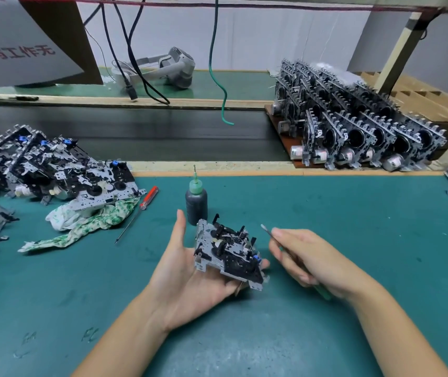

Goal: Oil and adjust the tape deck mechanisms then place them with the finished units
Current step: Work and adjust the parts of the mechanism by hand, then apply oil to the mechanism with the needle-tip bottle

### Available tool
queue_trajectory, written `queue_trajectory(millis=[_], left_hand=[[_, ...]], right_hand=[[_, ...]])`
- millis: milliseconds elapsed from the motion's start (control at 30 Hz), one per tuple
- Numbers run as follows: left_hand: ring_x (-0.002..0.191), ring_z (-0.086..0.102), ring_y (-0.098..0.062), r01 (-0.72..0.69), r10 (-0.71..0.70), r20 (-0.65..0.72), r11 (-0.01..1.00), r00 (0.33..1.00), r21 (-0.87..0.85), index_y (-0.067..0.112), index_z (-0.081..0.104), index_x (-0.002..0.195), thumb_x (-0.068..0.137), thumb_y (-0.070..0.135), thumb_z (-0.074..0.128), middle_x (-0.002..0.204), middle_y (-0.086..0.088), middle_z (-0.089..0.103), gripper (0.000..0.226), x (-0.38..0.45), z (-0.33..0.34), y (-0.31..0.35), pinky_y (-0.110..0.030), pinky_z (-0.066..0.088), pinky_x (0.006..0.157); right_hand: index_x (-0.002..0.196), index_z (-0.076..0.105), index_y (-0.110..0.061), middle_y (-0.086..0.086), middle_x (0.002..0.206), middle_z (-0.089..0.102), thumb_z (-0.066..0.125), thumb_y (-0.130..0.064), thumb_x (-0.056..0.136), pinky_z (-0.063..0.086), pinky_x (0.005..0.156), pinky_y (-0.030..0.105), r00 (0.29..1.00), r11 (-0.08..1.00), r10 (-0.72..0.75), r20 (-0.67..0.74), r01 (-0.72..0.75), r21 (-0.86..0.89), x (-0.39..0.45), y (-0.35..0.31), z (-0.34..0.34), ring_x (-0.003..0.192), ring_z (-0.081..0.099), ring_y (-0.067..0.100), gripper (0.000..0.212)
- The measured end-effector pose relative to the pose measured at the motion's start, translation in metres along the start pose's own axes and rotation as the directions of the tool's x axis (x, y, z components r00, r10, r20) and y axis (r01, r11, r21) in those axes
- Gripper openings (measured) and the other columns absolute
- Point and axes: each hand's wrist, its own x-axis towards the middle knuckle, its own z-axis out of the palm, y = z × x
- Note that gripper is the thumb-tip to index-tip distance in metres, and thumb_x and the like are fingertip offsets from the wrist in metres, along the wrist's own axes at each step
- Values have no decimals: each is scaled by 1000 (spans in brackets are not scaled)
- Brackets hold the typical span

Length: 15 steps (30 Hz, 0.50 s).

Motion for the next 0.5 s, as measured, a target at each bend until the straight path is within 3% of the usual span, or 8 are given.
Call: queue_trajectory(millis=[100, 200, 300, 400, 500], left_hand=[[127, 45, -45, 13, -16, 17, 982, 1000, 191, 1, 62, 122, 79, 61, 57, 136, -26, 50, 75, 0, -6, 2, -49, 34, 110], [118, 57, -35, 33, -39, 16, 962, 999, 271, 8, 67, 118, 87, 45, 58, 128, -18, 60, 49, -2, -5, 6, -42, 45, 100], [114, 60, -32, 86, -99, 43, 969, 994, 231, 5, 66, 119, 91, 37, 56, 124, -19, 62, 43, -3, -1, 10, -39, 47, 96], [124, 52, -33, 66, -100, 127, 967, 987, 246, 0, 56, 129, 99, 35, 39, 132, -21, 54, 49, -1, -4, 12, -40, 35, 108], [133, 39, -39, 41, -94, 205, 968, 974, 249, -8, 40, 138, 103, 32, 19, 141, -29, 41, 57, -1, -14, 10, -43, 18, 116]], right_hand=[[64, 53, -16, -1, 39, 44, 39, -31, 100, 33, 47, 26, 967, 967, -63, -247, -3, -256, 5, 6, -3, 36, 35, 11, 41], [70, 58, -27, -5, 53, 55, 42, -38, 98, 36, 56, 27, 919, 795, -160, -361, -97, -599, 6, 12, -3, 52, 47, 7, 34], [102, 56, -40, -18, 83, 55, 47, -36, 96, 37, 68, 27, 918, 570, -259, -300, -106, -815, 4, 10, 2, 87, 50, 7, 12], [129, 48, -36, -17, 106, 50, 59, -23, 90, 34, 88, 24, 927, 548, -352, -129, 92, -831, 3, 8, 2, 107, 42, 5, 43], [126, 56, -28, -10, 112, 55, 61, -7, 85, 33, 94, 26, 876, 527, -477, -71, 220, -821, 1, 6, 3, 111, 43, 8, 46]])
